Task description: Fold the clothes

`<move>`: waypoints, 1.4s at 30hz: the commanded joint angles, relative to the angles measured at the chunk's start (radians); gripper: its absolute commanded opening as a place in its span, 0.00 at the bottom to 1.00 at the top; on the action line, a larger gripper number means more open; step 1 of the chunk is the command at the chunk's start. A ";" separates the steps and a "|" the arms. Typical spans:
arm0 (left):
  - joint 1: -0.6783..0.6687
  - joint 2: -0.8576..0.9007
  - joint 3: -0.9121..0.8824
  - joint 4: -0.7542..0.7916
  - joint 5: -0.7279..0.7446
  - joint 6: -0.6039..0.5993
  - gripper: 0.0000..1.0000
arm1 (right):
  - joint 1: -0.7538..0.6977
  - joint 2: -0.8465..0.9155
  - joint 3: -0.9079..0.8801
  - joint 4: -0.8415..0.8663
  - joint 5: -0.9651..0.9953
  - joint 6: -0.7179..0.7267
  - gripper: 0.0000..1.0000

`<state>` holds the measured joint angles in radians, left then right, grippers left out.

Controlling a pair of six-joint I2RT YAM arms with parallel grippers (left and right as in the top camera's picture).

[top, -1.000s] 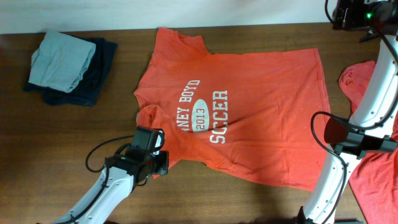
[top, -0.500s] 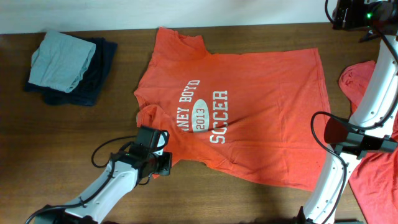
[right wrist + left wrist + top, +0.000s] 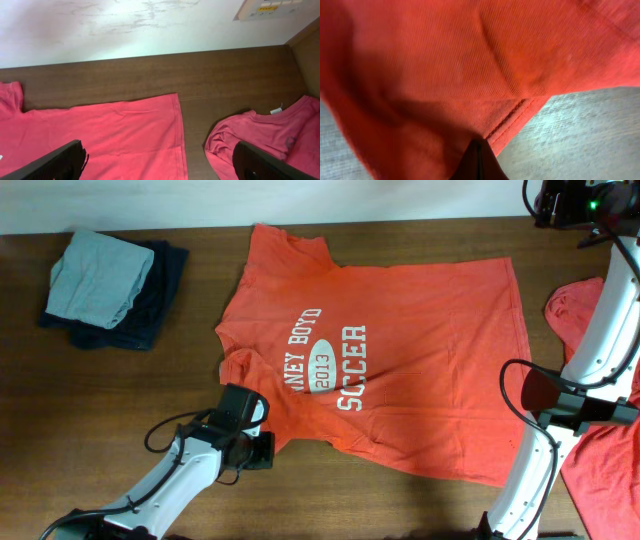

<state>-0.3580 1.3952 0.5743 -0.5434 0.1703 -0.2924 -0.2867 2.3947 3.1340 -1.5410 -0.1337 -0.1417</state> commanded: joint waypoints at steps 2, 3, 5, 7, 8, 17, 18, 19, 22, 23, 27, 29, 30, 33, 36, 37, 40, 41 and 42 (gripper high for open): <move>-0.002 0.005 0.003 -0.066 0.010 -0.069 0.00 | 0.005 0.003 0.000 0.000 -0.013 0.000 0.98; -0.002 0.005 0.003 -0.079 0.010 -0.076 0.00 | 0.005 0.003 0.000 0.000 -0.013 0.000 0.99; -0.002 0.005 0.003 -0.103 0.010 -0.089 0.00 | 0.005 0.003 0.000 0.000 -0.013 0.000 0.99; -0.002 0.005 0.003 -0.125 0.010 -0.098 0.00 | 0.005 0.003 0.000 0.000 -0.013 0.000 0.99; -0.002 0.005 0.003 -0.133 0.010 -0.100 0.00 | 0.005 0.003 0.000 0.000 -0.013 0.000 0.98; -0.002 0.005 0.021 -0.193 0.010 -0.112 0.00 | 0.005 0.003 0.000 0.000 -0.013 0.000 0.99; -0.002 0.005 0.028 -0.203 0.010 -0.112 0.00 | 0.005 0.003 0.000 0.000 -0.013 0.000 0.99; -0.002 0.005 0.039 -0.218 0.010 -0.116 0.00 | 0.005 0.003 0.000 0.000 -0.013 0.000 0.99; -0.002 0.005 0.089 -0.270 -0.018 -0.115 0.00 | 0.005 0.003 0.000 0.000 -0.013 0.000 0.99; -0.002 0.003 0.113 -0.294 -0.043 -0.115 0.00 | 0.005 0.003 0.000 0.000 -0.013 0.000 0.98; -0.002 -0.010 0.203 -0.350 -0.073 -0.115 0.00 | 0.005 0.003 0.000 0.000 -0.013 0.000 0.99; -0.002 -0.018 0.239 -0.374 -0.074 -0.115 0.00 | 0.005 0.003 0.000 0.000 -0.013 0.000 0.99; -0.001 -0.021 0.251 -0.387 -0.074 -0.116 0.00 | 0.005 0.003 0.000 0.000 -0.013 0.000 0.98; 0.003 -0.021 0.257 -0.425 -0.074 -0.137 0.06 | 0.005 0.003 0.000 0.000 -0.013 0.000 0.99; 0.013 -0.020 0.257 -0.470 -0.073 -0.178 0.27 | 0.005 0.003 0.000 0.000 -0.013 0.000 0.99; 0.018 -0.020 0.257 -0.483 -0.072 -0.194 0.36 | 0.005 0.003 0.000 0.000 -0.013 0.000 0.99; 0.049 -0.020 0.257 -0.495 -0.047 -0.212 0.58 | 0.005 0.003 0.000 0.000 -0.013 0.000 0.99; 0.061 -0.020 0.257 -0.497 -0.036 -0.212 0.58 | 0.005 0.003 0.000 0.000 -0.013 0.000 0.99; 0.071 -0.020 0.257 -0.499 -0.035 -0.212 0.59 | 0.005 0.003 0.000 0.000 -0.013 0.000 0.99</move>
<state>-0.3138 1.3895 0.8230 -1.0355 0.1146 -0.4763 -0.2867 2.3947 3.1340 -1.5410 -0.1337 -0.1413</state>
